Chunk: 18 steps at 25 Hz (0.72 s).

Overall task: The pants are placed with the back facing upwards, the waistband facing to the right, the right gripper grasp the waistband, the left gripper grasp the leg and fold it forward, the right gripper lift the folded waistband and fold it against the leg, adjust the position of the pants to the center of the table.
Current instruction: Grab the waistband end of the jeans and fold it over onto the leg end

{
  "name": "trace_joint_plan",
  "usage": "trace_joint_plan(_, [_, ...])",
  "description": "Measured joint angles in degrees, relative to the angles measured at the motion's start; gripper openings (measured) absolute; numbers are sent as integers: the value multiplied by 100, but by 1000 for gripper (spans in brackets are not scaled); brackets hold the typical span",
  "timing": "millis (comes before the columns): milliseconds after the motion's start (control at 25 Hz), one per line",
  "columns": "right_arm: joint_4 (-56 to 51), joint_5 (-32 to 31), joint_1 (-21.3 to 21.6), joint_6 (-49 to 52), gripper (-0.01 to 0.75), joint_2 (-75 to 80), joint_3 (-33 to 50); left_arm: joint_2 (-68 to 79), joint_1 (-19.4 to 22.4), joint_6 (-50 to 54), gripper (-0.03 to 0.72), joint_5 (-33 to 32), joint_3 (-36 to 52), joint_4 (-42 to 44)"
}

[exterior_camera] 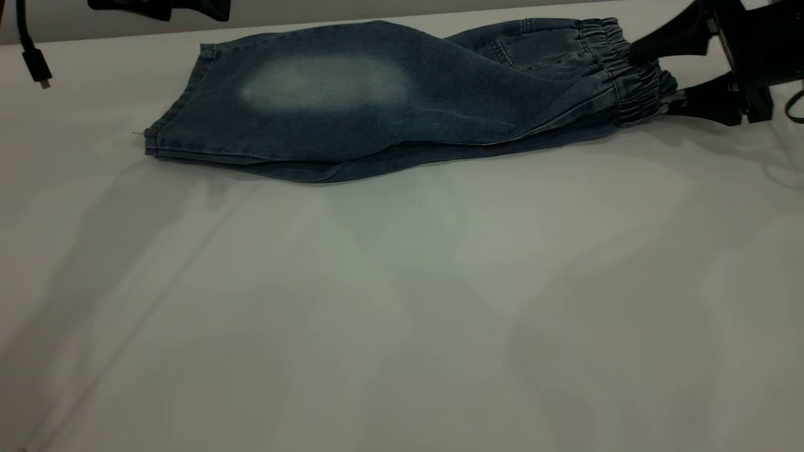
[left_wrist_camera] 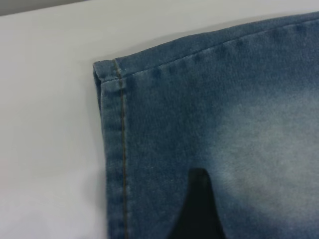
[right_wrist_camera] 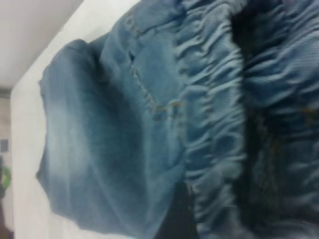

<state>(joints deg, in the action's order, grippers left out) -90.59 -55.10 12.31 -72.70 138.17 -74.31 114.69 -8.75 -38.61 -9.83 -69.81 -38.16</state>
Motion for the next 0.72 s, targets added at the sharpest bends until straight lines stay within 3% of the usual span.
trace_joint_plan(200, [81, 106, -216, 21, 566, 5, -45, 0, 0, 0, 536, -106, -7, 0])
trace_joint_plan(320, [114, 286, -271, 46, 511, 5, -45, 0, 0, 0, 536, -180, -7, 0])
trace_joint_plan(400, [207, 384, -271, 78, 437, 5, -45, 0, 0, 5, 536, -185, -7, 0])
trace_joint_plan(640, [386, 416, -271, 28, 107, 5, -45, 0, 0, -6, 536, -172, -7, 0])
trace_joint_plan(720, [386, 368, -271, 28, 42, 5, -45, 0, 0, 0, 536, -222, -15, 0])
